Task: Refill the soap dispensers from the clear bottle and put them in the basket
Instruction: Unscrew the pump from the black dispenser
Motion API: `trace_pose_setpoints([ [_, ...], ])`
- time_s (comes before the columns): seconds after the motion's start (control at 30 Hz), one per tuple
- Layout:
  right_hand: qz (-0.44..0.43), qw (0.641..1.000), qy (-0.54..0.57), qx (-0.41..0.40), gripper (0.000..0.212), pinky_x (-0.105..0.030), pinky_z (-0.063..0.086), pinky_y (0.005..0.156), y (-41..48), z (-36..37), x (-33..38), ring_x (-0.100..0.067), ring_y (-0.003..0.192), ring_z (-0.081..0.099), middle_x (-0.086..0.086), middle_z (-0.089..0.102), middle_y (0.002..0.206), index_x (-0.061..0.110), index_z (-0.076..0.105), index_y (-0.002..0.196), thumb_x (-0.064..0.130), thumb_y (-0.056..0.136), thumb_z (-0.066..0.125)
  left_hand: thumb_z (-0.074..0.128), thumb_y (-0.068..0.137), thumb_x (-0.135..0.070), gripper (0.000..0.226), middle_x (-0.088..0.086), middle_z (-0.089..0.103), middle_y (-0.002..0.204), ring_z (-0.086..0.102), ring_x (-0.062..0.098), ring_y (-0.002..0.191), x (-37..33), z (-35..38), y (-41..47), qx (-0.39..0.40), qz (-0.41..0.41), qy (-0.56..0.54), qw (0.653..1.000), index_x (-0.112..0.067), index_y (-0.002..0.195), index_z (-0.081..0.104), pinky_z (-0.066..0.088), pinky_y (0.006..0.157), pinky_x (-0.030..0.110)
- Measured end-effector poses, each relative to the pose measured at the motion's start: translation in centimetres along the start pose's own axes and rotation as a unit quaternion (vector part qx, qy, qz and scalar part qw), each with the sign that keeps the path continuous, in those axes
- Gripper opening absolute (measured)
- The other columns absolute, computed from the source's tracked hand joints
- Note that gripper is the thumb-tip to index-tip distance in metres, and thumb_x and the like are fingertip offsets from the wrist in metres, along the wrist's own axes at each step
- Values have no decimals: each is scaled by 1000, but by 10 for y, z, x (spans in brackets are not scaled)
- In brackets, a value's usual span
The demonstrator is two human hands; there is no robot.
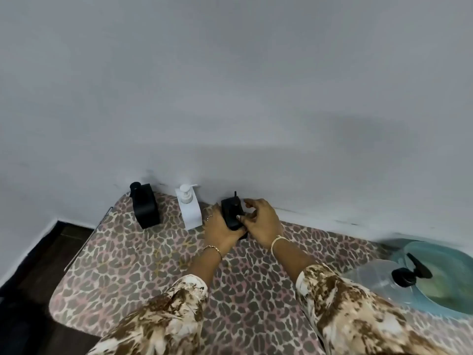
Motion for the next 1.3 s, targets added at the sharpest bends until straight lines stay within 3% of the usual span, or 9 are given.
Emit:
trace_pose_setpoints([
  [0.13, 16, 1000, -1, -6, 47, -31, 50, 88, 10, 8, 4, -16, 100, 60, 3, 57, 121, 23, 59, 125, 32, 82, 73, 82, 66, -28, 57, 3, 67, 102, 65, 20, 93, 7, 6, 6, -8, -35, 24, 999, -13, 114, 54, 52, 75, 27],
  [0.43, 2, 998, -52, -46, 40, -29, 50, 81, 24, 24, 9, -18, 97, 59, 2, 58, 111, 19, 64, 113, 38, 79, 74, 78, 70, -24, 52, 4, 69, 97, 66, 22, 87, 22, 20, 13, 3, -68, 27, 997, -12, 115, 55, 45, 67, 23],
  [0.83, -40, 994, -100, -21, 35, -27, 44, 70, 24, 14, 16, -18, 84, 54, 4, 47, 92, 13, 66, 105, 36, 80, 74, 83, 64, -33, 67, -1, 67, 103, 64, 19, 91, 15, 17, 7, 48, -73, 21, 996, -18, 121, 51, 44, 70, 22],
  [0.97, -77, 991, -110, 23, 35, -27, 44, 72, 16, 7, 19, -17, 83, 53, 3, 49, 94, 15, 65, 110, 27, 79, 75, 84, 62, -37, 75, -11, 62, 101, 60, 10, 90, 13, 10, 2, 82, -49, 11, 995, -27, 127, 48, 46, 73, 19],
  [1.1, -105, 986, -96, 86, 34, -28, 44, 72, 6, -4, 14, -17, 80, 52, 2, 48, 92, 15, 66, 111, 17, 78, 76, 79, 65, -26, 62, -12, 61, 94, 60, 11, 84, 13, 4, -9, 126, -21, 32, 991, -26, 120, 52, 45, 65, 16],
  [1.2, -125, 970, -136, 157, 32, -29, 44, 73, -3, -13, 12, -14, 83, 50, 5, 48, 92, 17, 66, 110, 17, 80, 75, 78, 65, -21, 54, -9, 61, 96, 61, 15, 86, 14, 7, -17, 185, -19, 46, 981, -28, 111, 51, 50, 72, 25],
  [1.3, -119, 968, -146, 166, 38, -31, 47, 77, -18, -21, 10, -14, 90, 53, 5, 53, 100, 19, 64, 114, 22, 79, 75, 77, 65, -17, 48, -5, 63, 96, 62, 18, 87, 12, 10, -25, 206, -10, 39, 978, -27, 105, 52, 50, 71, 27],
])
Point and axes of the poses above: each hand's wrist, its own y-axis towards the middle knuckle, its own z-axis out of the palm, x = y × z, the point moved 4 cm from there along y, towards the middle knuckle
